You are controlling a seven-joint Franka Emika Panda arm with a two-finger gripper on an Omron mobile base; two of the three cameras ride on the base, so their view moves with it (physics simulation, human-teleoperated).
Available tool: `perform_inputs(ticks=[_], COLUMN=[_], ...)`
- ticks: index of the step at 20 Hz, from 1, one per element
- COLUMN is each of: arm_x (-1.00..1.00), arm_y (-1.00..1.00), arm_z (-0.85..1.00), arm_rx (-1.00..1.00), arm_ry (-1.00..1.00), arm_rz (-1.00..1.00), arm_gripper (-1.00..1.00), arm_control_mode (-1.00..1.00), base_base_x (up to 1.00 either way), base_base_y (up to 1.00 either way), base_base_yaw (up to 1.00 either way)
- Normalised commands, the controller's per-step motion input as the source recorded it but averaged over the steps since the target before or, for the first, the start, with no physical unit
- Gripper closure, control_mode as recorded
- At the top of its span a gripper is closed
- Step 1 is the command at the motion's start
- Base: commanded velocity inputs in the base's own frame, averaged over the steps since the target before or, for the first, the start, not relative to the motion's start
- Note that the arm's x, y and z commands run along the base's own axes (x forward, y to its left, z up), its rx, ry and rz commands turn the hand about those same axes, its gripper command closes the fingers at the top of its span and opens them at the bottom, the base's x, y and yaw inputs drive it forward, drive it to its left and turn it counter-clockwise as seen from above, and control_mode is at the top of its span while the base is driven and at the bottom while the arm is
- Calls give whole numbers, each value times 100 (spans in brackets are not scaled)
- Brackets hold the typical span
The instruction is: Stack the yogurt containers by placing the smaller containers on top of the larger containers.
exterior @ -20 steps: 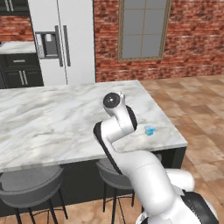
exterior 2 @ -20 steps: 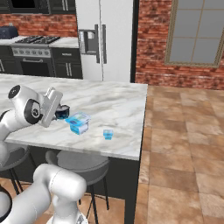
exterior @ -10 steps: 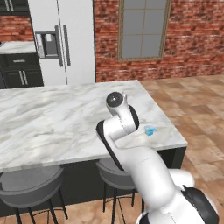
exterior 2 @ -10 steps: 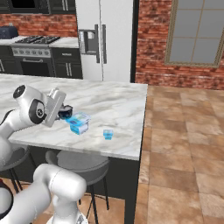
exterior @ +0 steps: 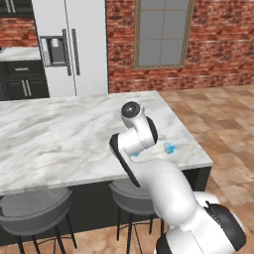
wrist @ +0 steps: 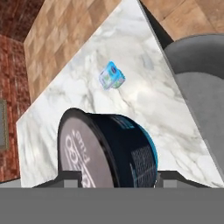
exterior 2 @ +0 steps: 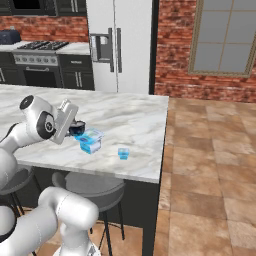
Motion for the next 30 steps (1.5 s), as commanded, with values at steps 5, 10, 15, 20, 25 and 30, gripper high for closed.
perform_inputs(ticks=[5, 10, 15, 20, 25, 30], arm_x=[5, 11, 12, 14, 9, 7], arm_y=[14, 14, 13, 11, 10, 11], arm_z=[-12, -11, -9, -8, -7, -8], arm_rx=[10, 8, 7, 5, 6, 6], arm_ry=[-1, -4, -9, -7, -3, 0], arm_rz=[-10, -9, -7, -7, -7, -7], arm_gripper=[100, 100, 100, 100, 100, 100], arm_control_mode=[-100, -100, -100, -100, -100, -100], base_base_x=[0, 0, 0, 0, 0, 0], base_base_y=[0, 0, 0, 0, 0, 0], base_base_yaw=[0, 0, 0, 0, 0, 0])
